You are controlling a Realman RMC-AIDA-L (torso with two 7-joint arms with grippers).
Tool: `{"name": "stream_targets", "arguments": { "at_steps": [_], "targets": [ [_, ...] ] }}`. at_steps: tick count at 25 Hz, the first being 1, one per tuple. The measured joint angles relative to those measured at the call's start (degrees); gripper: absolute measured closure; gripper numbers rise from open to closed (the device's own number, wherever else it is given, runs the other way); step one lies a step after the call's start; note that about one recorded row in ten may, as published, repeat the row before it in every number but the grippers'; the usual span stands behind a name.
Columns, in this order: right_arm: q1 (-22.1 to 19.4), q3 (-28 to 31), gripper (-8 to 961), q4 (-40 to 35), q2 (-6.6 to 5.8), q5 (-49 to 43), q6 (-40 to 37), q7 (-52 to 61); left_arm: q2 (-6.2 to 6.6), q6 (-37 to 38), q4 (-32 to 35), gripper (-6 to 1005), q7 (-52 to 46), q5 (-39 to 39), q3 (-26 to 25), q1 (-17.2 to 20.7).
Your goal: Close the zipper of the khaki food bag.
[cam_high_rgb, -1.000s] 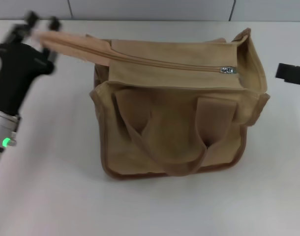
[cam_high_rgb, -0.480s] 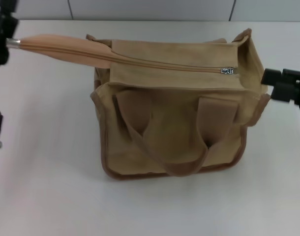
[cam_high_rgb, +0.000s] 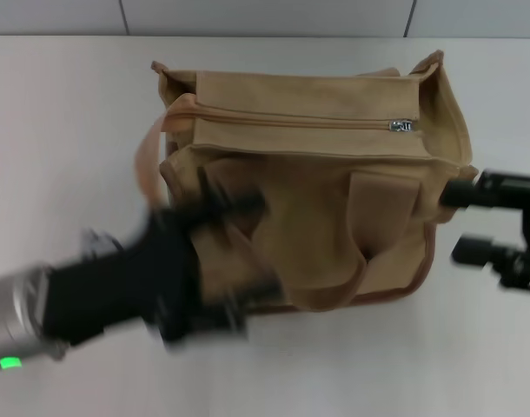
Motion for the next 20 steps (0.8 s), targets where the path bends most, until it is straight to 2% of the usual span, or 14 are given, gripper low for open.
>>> {"name": "stream_targets", "arguments": {
  "at_steps": [2, 3, 5, 8, 9, 16, 20],
  "targets": [
    [-0.1, -0.6, 379, 0.0, 0.67, -2.3, 0.3, -3.7, -0.41, 0.0, 1.2, 184, 5.1, 2.8, 4.8, -1.0],
    [-0.1, -0.9, 379, 0.0, 0.95, -3.1, 0.5, -4.9, -0.41, 0.0, 1.2, 184, 5.1, 2.8, 4.8, -1.0],
    [-0.1, -1.4, 379, 0.0, 1.55, -5.5, 1.5, -7.8, -1.93, -0.3, 4.7, 184, 12.8, 5.0, 12.8, -2.1],
    [-0.1, -1.6, 379, -0.2, 2.48, -8.6, 3.9, -10.4, -2.99, -1.2, 7.3, 185, 15.5, 5.0, 15.6, -2.2],
    [-0.1, -1.6, 379, -0.2, 2.68, -9.5, 4.8, -11.3, -3.29, -3.1, 8.2, 185, 16.7, 4.3, 15.2, -1.7],
    [-1.8, -1.7, 378, 0.5, 3.33, -11.6, 10.1, -16.2, -2.88, -9.6, 9.4, 185, 16.5, 2.6, 7.7, 1.5],
    [-2.3, -2.7, 378, 1.2, 3.48, -12.1, 10.5, -18.0, -2.87, -11.1, 9.9, 185, 13.8, 2.5, 5.9, 1.8]
  ]
}}
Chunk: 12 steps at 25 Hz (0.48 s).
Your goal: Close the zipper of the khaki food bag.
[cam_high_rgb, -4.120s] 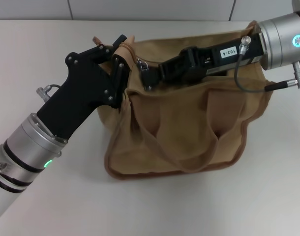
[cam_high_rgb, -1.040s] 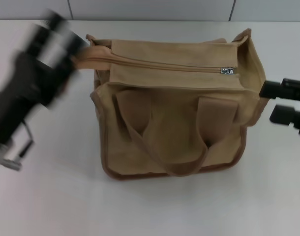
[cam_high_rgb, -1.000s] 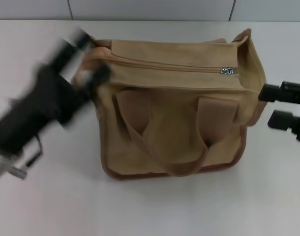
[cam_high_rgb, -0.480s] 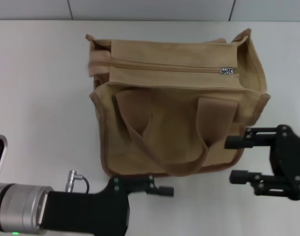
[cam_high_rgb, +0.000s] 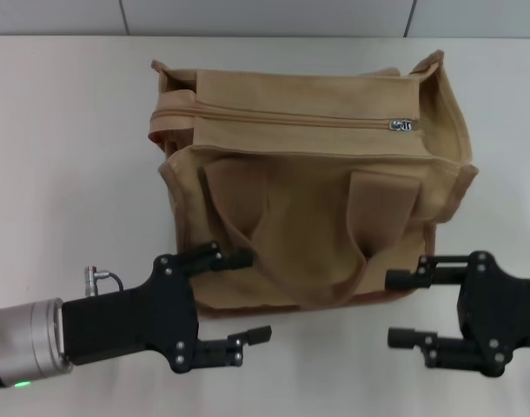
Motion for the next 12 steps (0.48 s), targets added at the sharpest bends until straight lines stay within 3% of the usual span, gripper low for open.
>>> {"name": "stream_targets", "arguments": {
  "at_steps": [10, 12],
  "targets": [
    [0.4, -3.1, 324, 1.0, 0.14, 0.0, 2.4, -0.1, 0.11, -0.3, 0.1, 184, -2.3, -0.3, -0.5, -0.6],
    [0.3, -3.2, 214, 1.0, 0.14, 0.0, 2.8, -0.1, 0.08, -0.5, 0.1, 184, -2.3, -0.4, -0.6, -0.6]
  ]
}}
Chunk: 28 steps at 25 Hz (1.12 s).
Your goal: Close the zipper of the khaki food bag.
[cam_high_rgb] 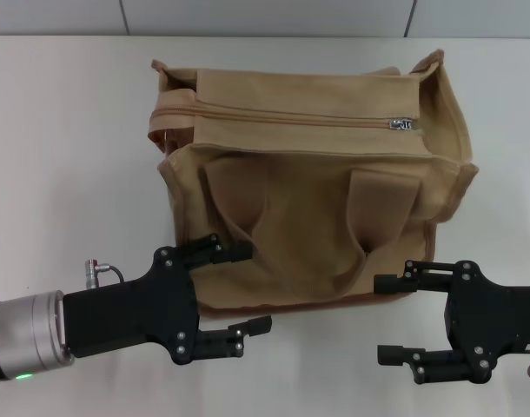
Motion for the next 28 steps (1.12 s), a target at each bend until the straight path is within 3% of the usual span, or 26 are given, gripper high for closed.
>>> {"name": "stream_targets", "arguments": {
  "at_steps": [28],
  "targets": [
    [0.2, -0.2, 214, 0.4, 0.09, -0.2, 1.8, 0.0, -0.18, -0.9, 0.0, 184, -0.1, -0.1, 0.1, 0.0]
  ]
}}
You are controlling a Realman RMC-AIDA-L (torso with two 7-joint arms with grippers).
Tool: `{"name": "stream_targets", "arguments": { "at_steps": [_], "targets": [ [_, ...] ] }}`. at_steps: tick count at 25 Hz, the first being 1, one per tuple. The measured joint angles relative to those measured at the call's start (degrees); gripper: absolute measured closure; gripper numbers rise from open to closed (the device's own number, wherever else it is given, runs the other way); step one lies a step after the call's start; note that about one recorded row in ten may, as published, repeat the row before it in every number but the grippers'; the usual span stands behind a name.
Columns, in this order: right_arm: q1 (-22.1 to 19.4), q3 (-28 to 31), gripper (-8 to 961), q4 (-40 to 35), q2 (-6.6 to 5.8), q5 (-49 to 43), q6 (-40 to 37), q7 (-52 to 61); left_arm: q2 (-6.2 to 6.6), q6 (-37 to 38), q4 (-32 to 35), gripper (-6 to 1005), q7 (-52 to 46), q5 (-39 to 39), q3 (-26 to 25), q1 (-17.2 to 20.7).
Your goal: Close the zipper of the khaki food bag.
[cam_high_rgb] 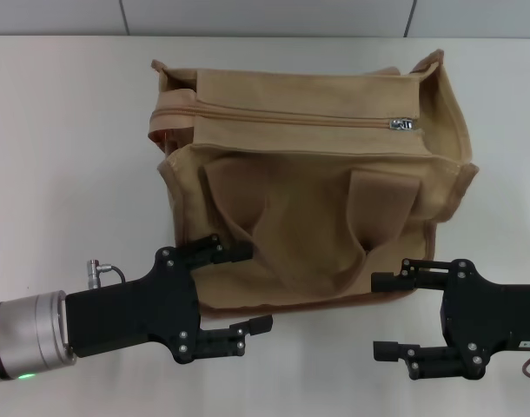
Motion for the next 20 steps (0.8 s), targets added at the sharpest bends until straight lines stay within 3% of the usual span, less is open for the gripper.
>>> {"name": "stream_targets", "arguments": {
  "at_steps": [20],
  "targets": [
    [0.3, -0.9, 214, 0.0, 0.00, 0.0, 0.2, 0.4, 0.00, 0.4, 0.0, 184, 0.0, 0.0, 0.2, 0.0]
  ]
}}
